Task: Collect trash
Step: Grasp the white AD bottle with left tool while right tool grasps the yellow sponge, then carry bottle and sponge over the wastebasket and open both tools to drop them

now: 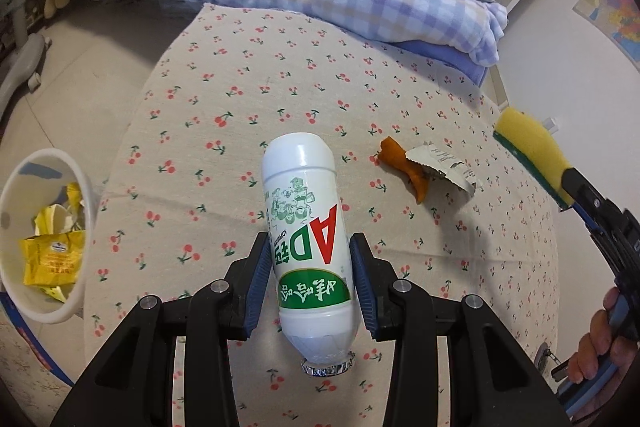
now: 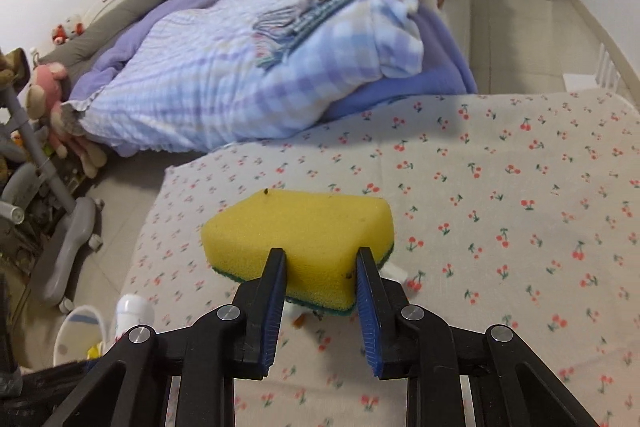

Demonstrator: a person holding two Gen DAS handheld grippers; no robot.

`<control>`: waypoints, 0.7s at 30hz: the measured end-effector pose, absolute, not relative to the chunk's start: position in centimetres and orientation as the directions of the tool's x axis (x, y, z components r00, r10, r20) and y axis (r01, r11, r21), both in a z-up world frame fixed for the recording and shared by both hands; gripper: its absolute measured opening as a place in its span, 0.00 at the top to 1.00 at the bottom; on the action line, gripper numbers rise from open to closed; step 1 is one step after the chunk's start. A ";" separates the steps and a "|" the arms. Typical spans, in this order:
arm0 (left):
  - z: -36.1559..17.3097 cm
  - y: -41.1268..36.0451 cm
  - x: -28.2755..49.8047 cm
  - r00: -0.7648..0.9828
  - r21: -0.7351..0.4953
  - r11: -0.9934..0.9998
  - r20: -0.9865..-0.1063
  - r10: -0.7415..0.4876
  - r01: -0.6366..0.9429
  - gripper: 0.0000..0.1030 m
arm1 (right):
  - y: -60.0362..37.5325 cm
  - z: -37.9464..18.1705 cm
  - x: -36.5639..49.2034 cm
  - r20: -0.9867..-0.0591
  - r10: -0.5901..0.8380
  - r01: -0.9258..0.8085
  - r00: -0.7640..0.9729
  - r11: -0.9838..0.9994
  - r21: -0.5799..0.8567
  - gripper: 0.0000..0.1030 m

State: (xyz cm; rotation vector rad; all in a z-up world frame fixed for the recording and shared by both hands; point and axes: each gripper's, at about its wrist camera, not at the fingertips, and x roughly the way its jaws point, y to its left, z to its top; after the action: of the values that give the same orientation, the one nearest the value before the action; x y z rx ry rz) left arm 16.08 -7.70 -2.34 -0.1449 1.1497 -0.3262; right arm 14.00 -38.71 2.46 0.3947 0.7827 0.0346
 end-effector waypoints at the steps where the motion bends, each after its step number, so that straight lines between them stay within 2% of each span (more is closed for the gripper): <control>1: -2.2 -7.4 15.9 0.370 -0.278 0.944 -0.870 -0.327 0.179 0.59 | -38.4 2.8 13.5 -0.678 0.174 0.109 0.714 0.929 0.353 0.70; 7: -1.7 -5.6 14.6 0.381 -0.273 0.946 -0.867 -0.320 0.174 0.59 | -35.7 3.7 10.8 -0.682 0.148 0.062 0.716 0.960 0.274 0.70; 21: -0.6 0.5 13.5 0.434 -0.272 0.957 -0.854 -0.289 0.102 0.59 | -28.9 4.1 10.3 -0.675 0.202 -0.072 0.709 0.974 0.216 0.70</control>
State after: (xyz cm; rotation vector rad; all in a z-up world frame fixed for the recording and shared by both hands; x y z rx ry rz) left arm 13.47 0.49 -0.57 -0.1900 1.0972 -0.2453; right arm 10.33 -28.91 4.08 0.1790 0.7682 0.1533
